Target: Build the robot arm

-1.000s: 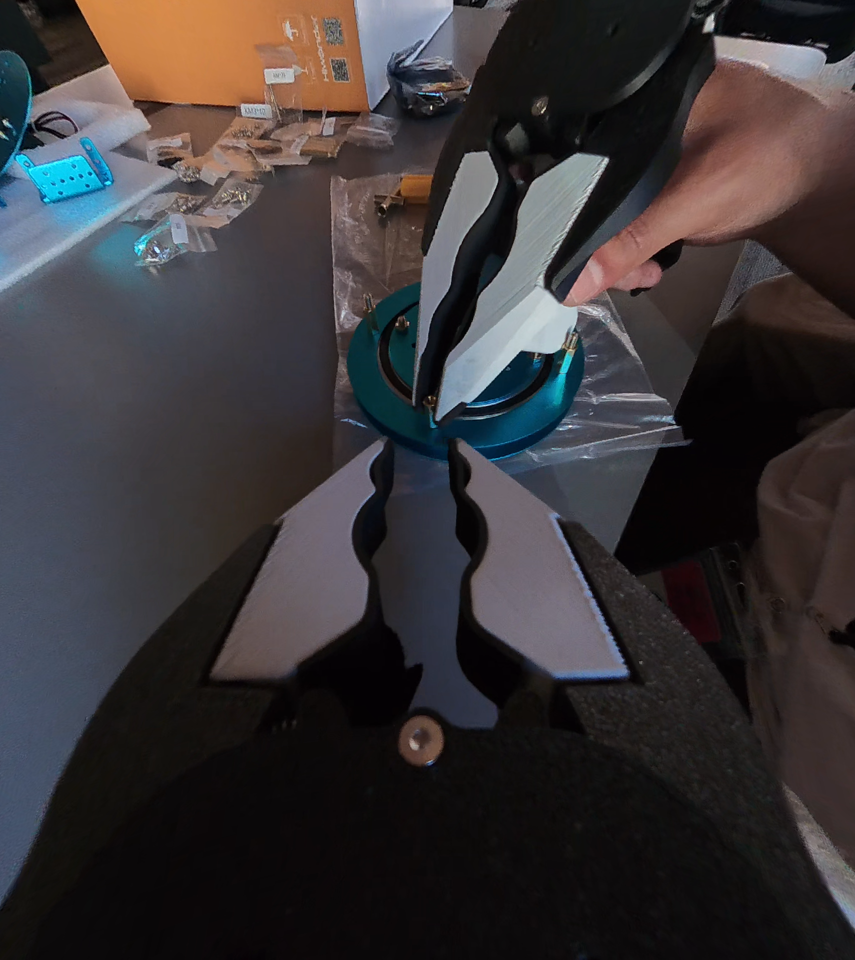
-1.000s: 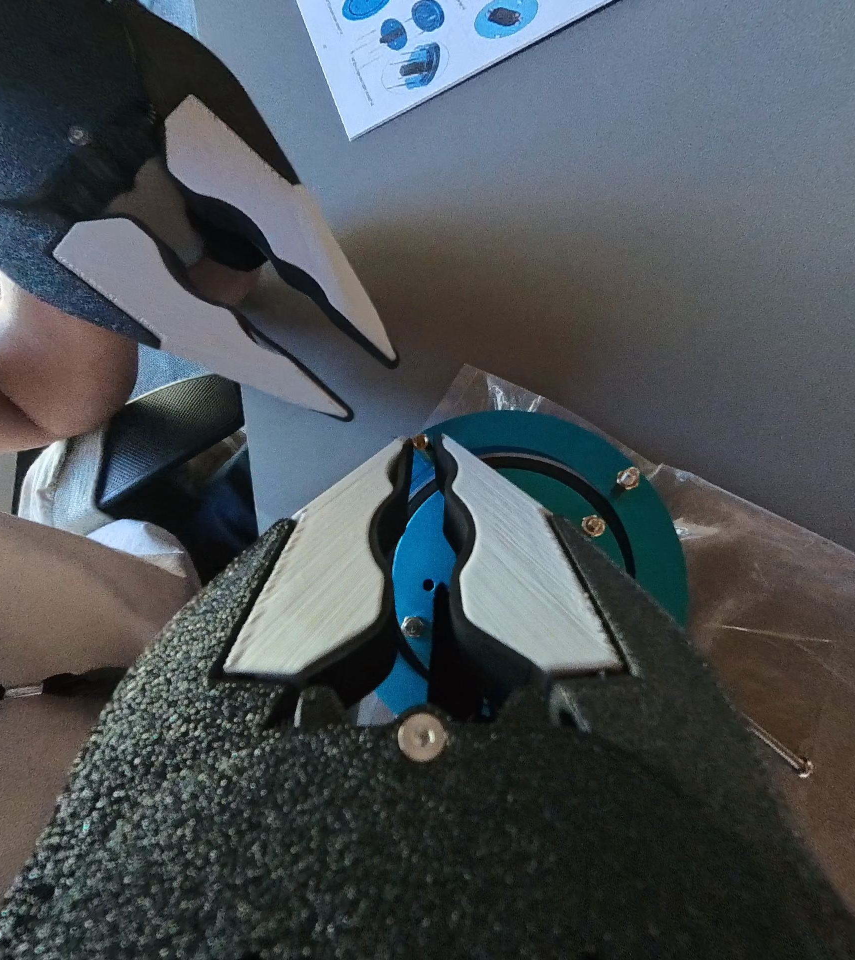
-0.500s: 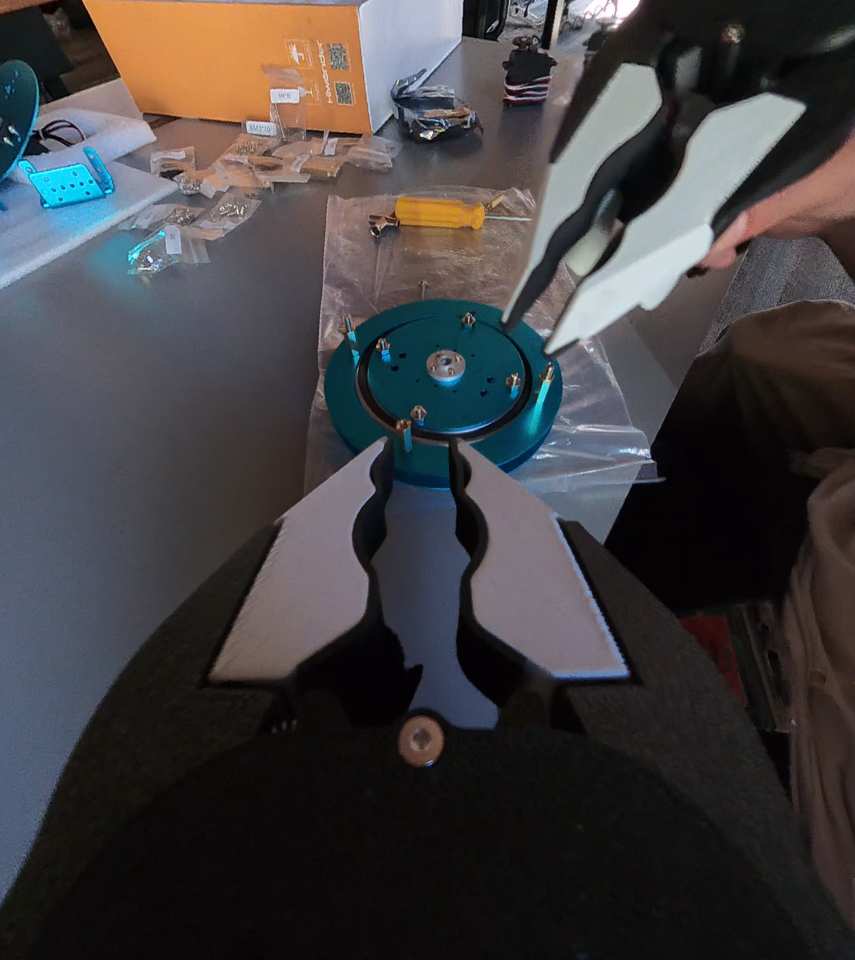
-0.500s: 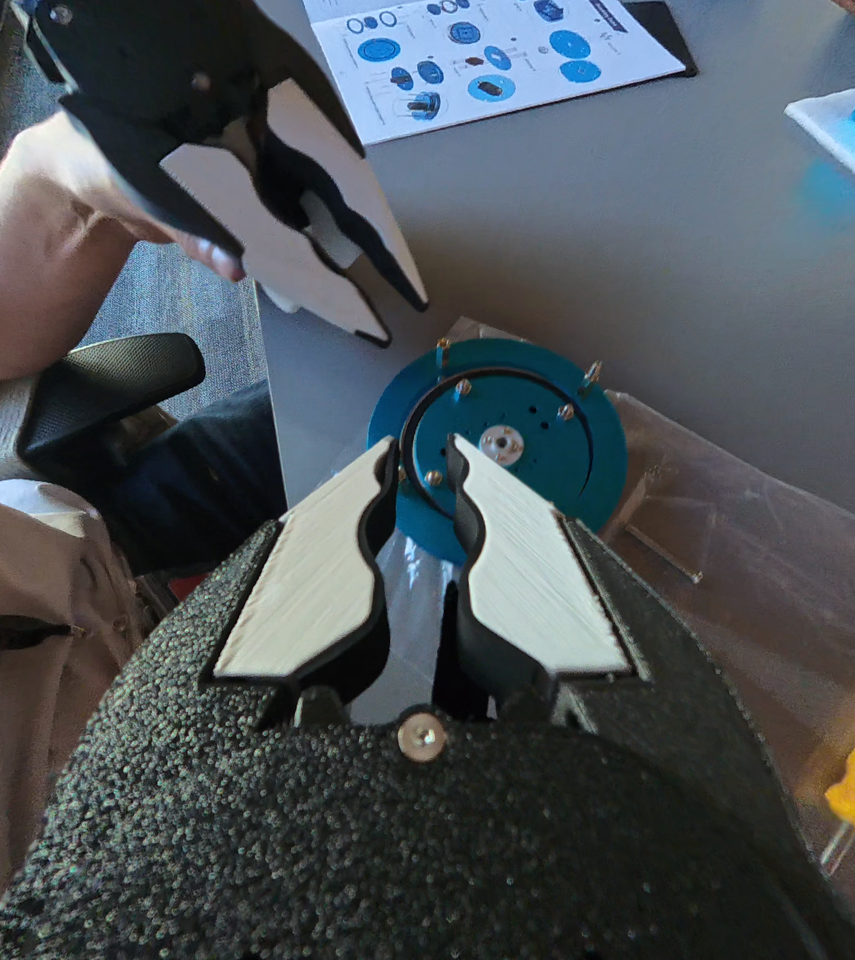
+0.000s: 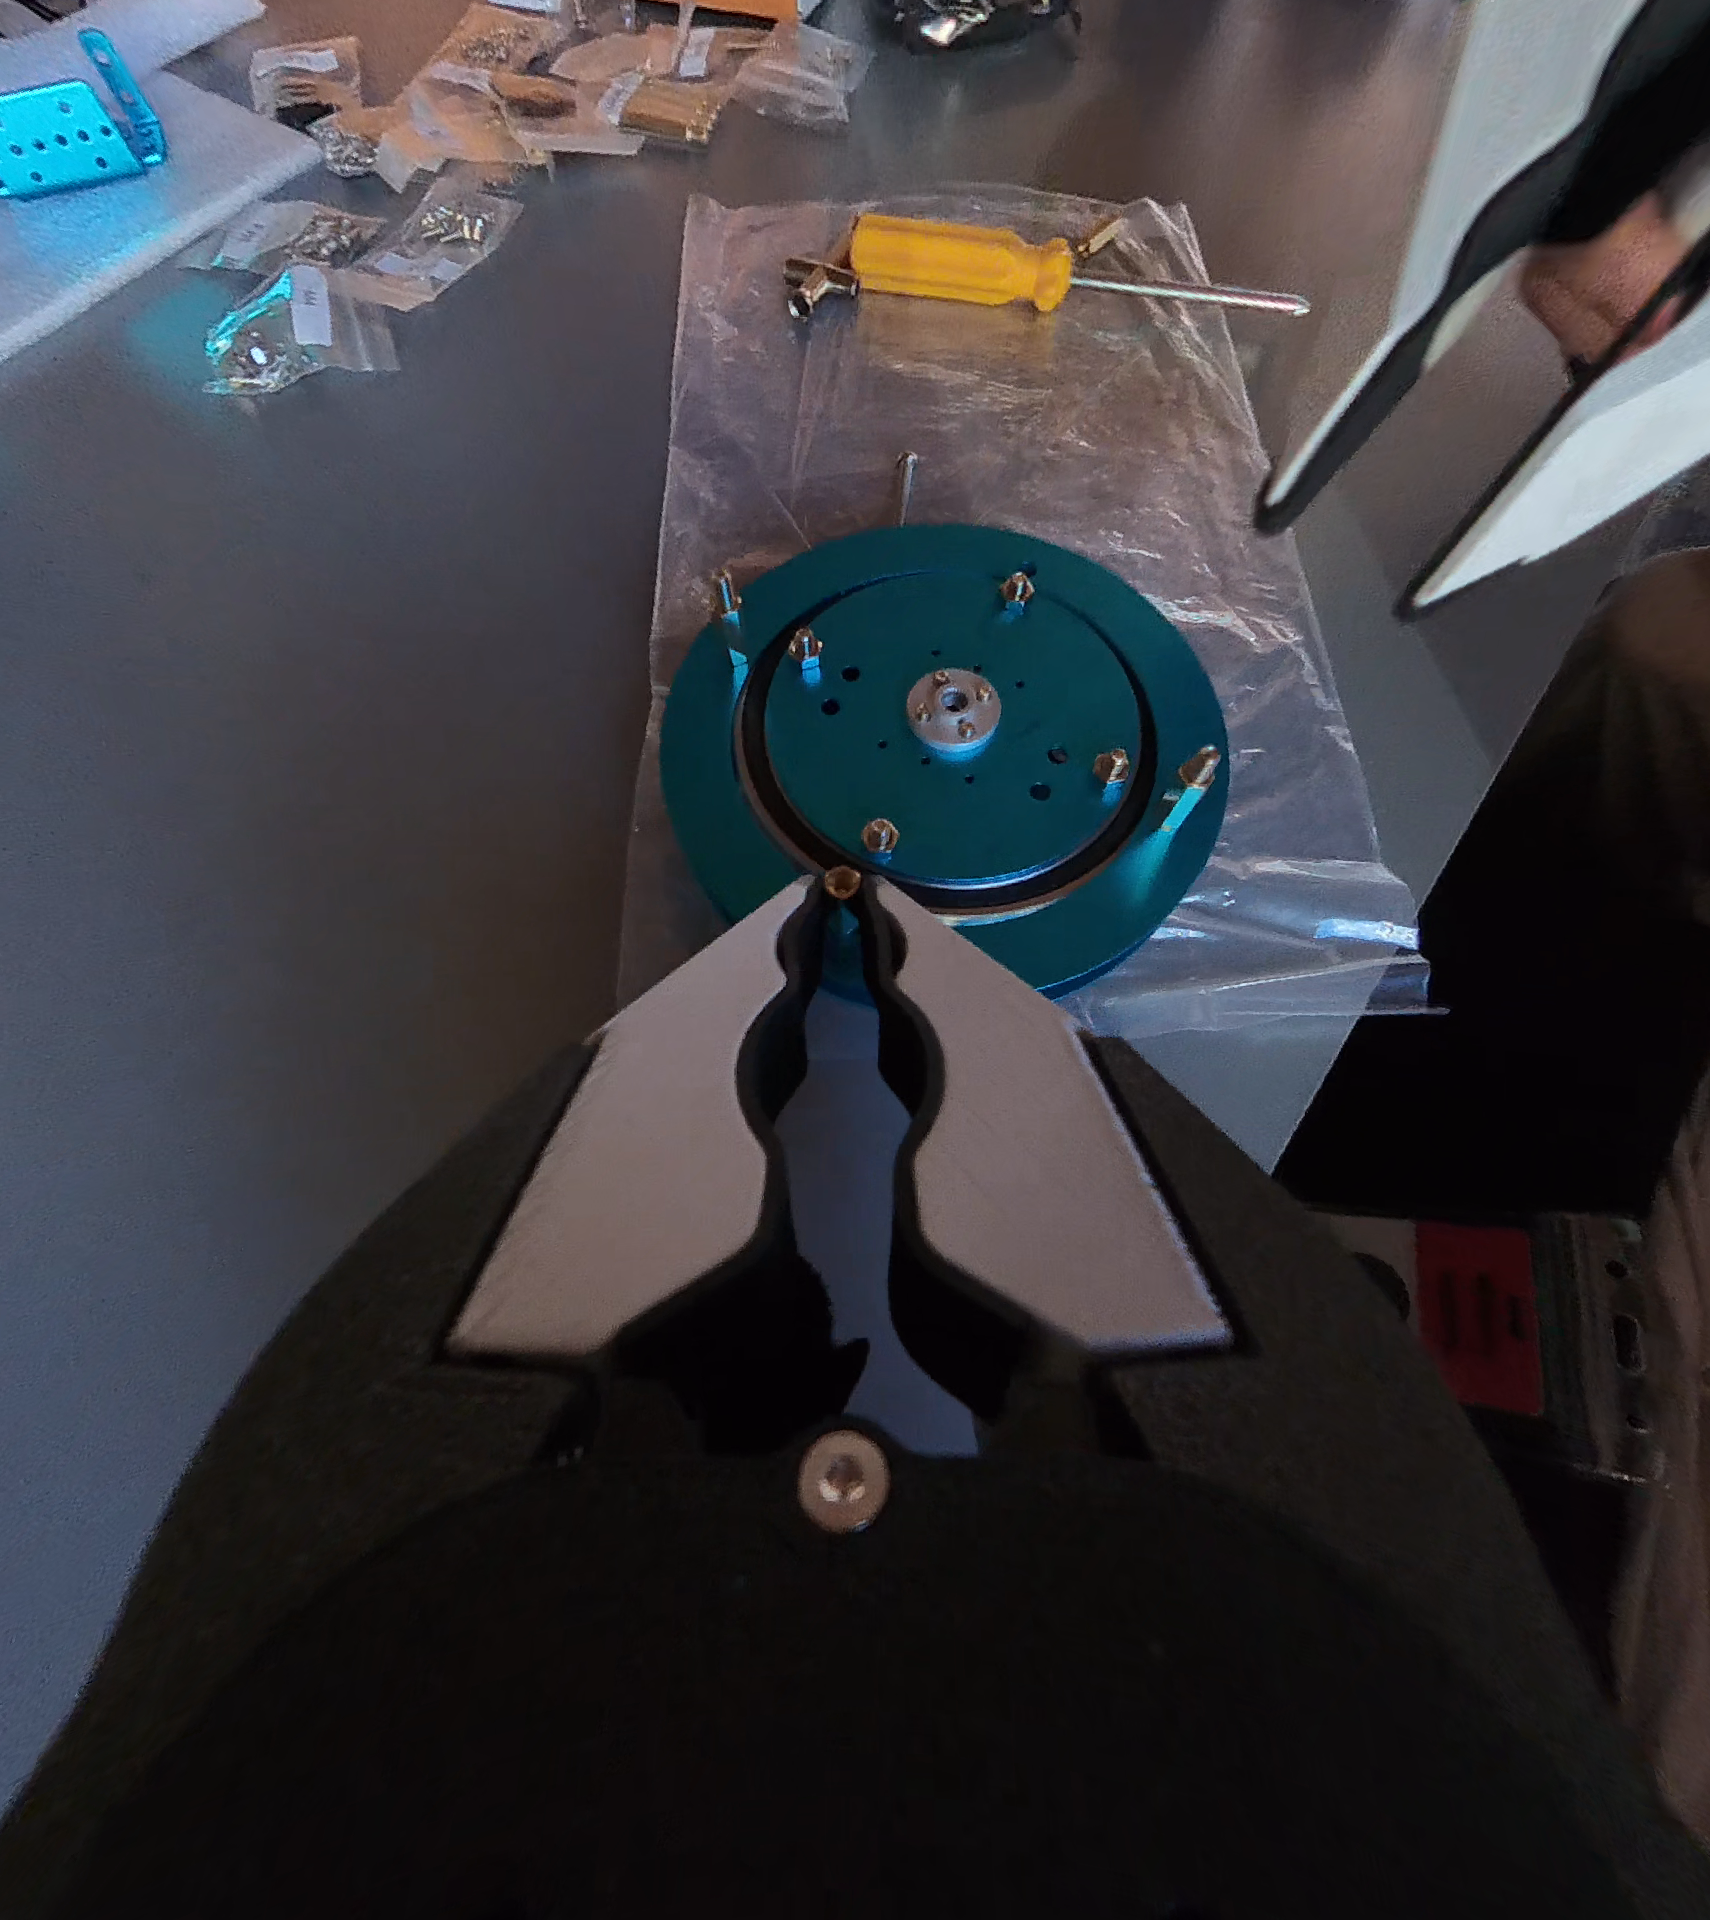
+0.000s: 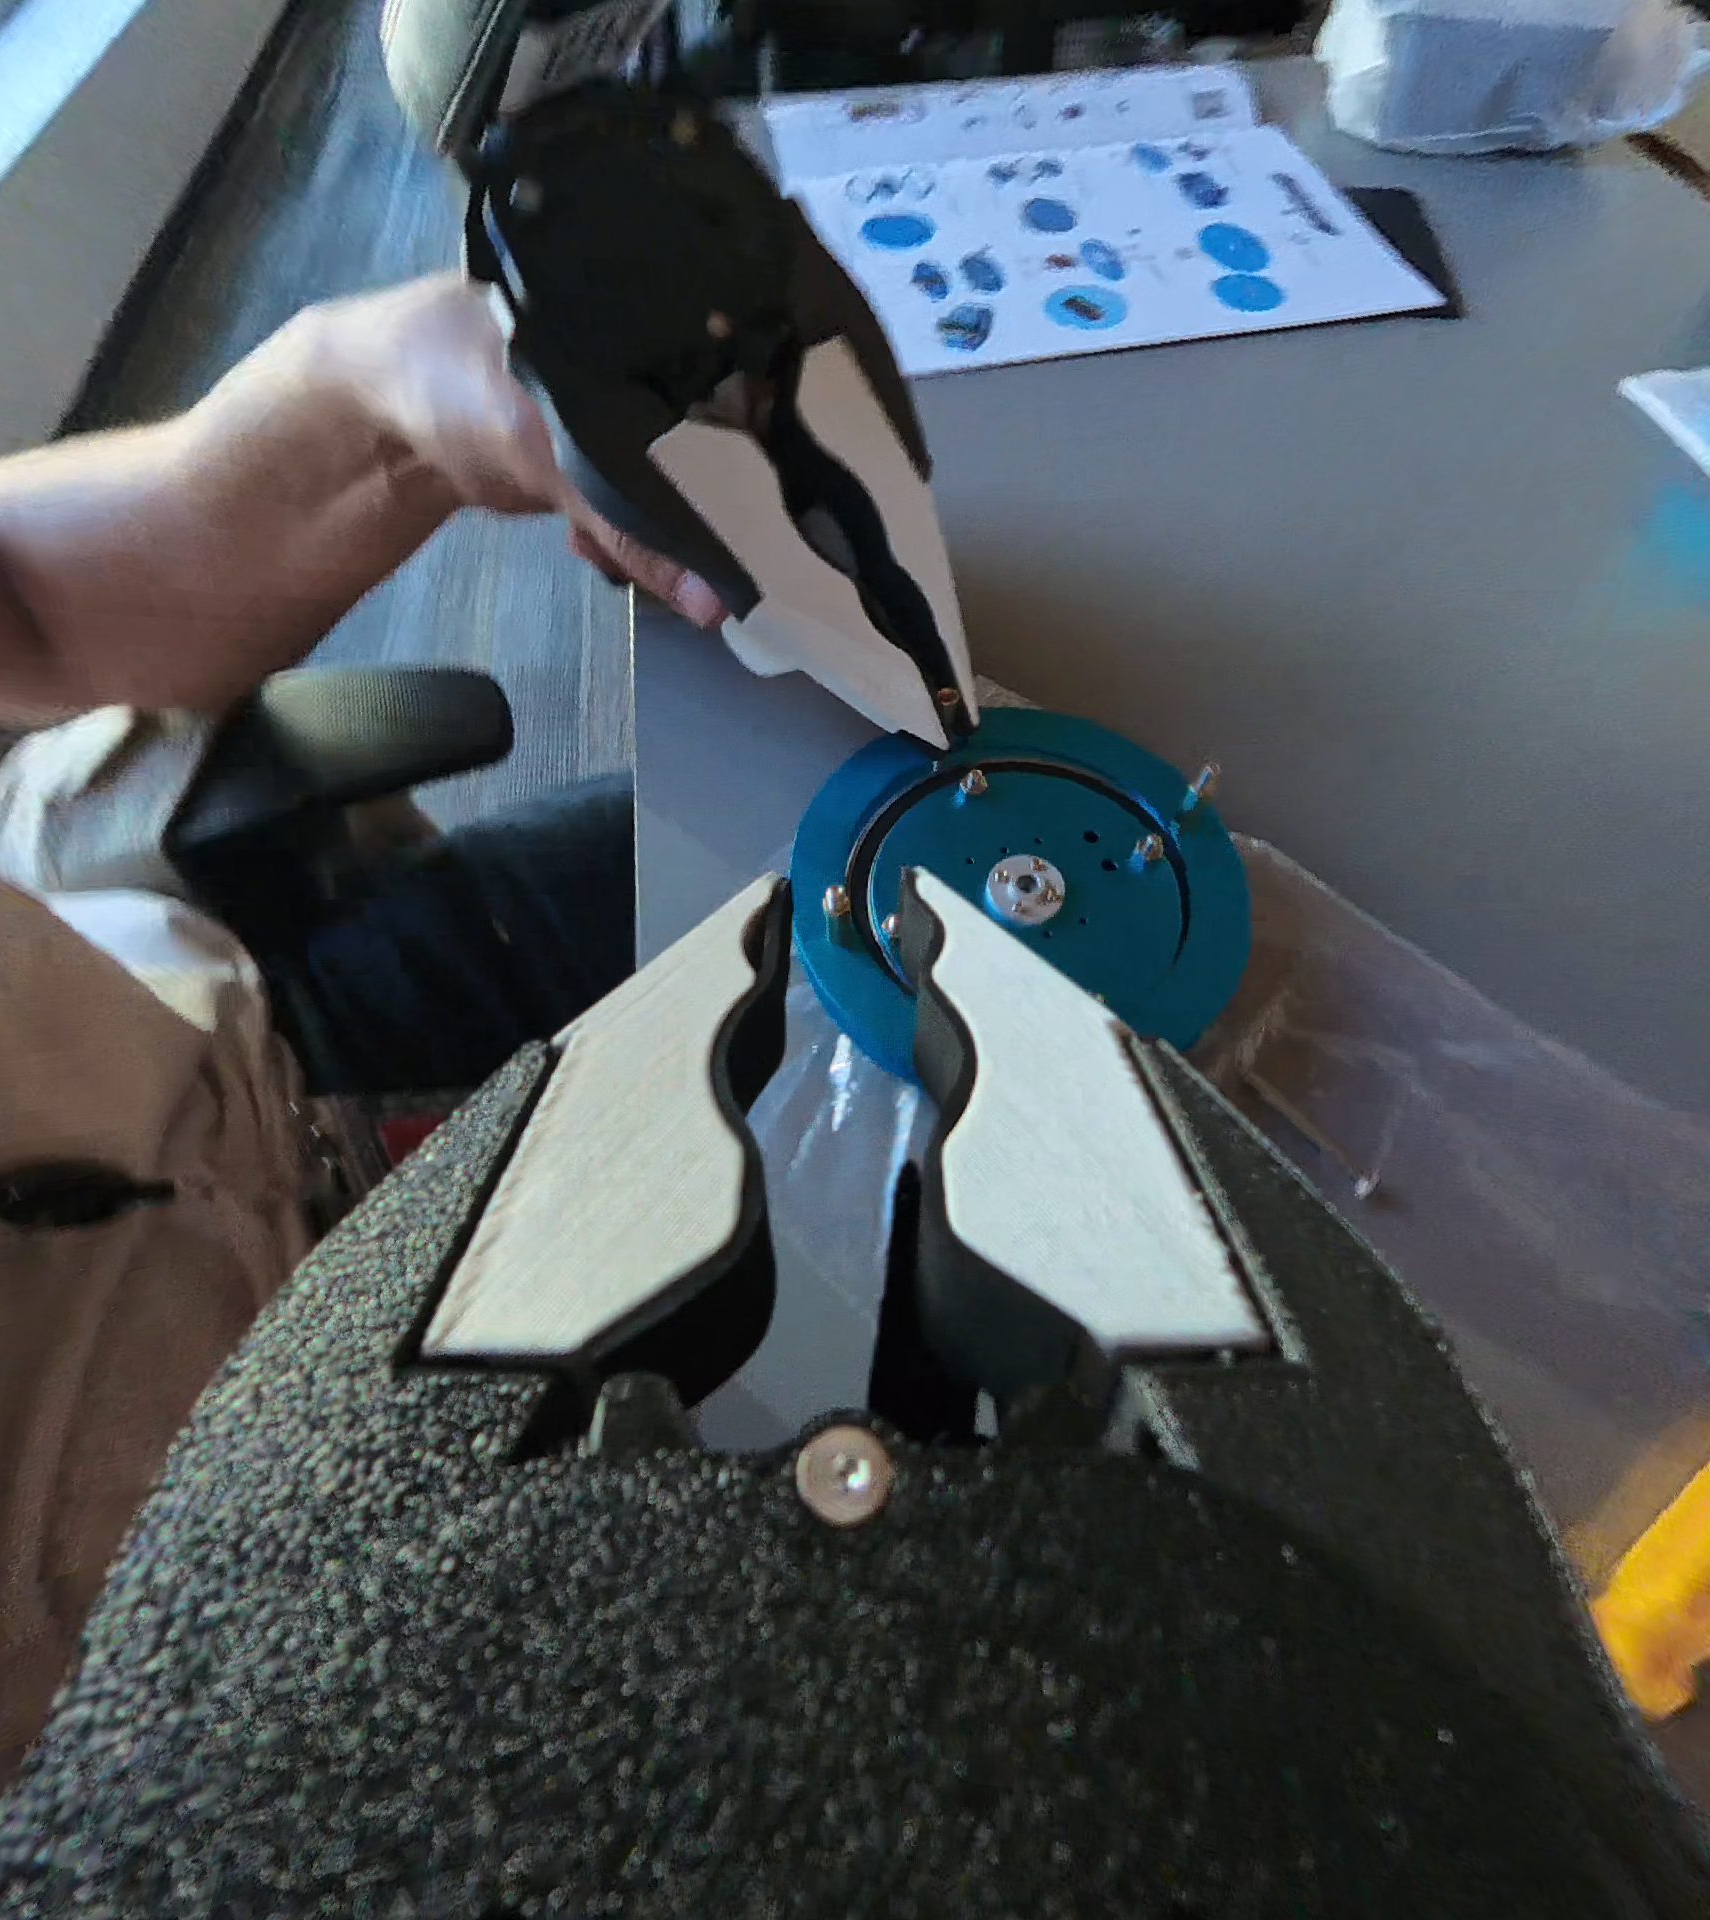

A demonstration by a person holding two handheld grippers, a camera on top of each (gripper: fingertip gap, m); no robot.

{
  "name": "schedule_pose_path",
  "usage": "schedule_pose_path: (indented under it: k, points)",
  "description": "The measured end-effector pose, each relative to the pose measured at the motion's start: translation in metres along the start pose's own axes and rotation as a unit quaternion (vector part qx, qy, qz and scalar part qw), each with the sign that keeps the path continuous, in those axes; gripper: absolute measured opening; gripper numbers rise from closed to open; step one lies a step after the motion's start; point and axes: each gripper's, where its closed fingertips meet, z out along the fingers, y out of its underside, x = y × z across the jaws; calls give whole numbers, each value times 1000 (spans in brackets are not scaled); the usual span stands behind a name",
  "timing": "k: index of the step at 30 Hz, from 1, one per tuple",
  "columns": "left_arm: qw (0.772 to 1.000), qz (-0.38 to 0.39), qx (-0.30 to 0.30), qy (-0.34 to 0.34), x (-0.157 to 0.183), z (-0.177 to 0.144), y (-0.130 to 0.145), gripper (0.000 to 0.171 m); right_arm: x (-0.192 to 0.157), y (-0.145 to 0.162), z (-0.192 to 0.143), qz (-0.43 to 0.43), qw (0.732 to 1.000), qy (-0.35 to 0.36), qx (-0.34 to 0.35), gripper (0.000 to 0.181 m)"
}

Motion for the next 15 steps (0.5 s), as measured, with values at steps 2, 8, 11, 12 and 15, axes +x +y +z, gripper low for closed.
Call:
schedule_pose_path:
  k: [2, 8, 11, 12, 15]
  points:
    - [1000, 18, -6, 24, 3, -2, 0, 4, 1, 2, 14, -66, 996, -43, -49, 21]
    - [988, 107, -31, 106, 18, -7, 5, 5, 24, -9, 49, -133, 976, -142, -96, 21]
    - [978, 143, -32, 149, 24, -9, 6, 5, 16, -5, 56, -147, 964, -197, -102, 21]
    - [975, 153, -32, 158, 24, -9, 6, 5, 13, 0, 57, -149, 959, -213, -110, 21]
    - [972, 161, -35, 169, 25, -10, 7, 6, 7, 4, 65, -145, 956, -232, -106, 21]
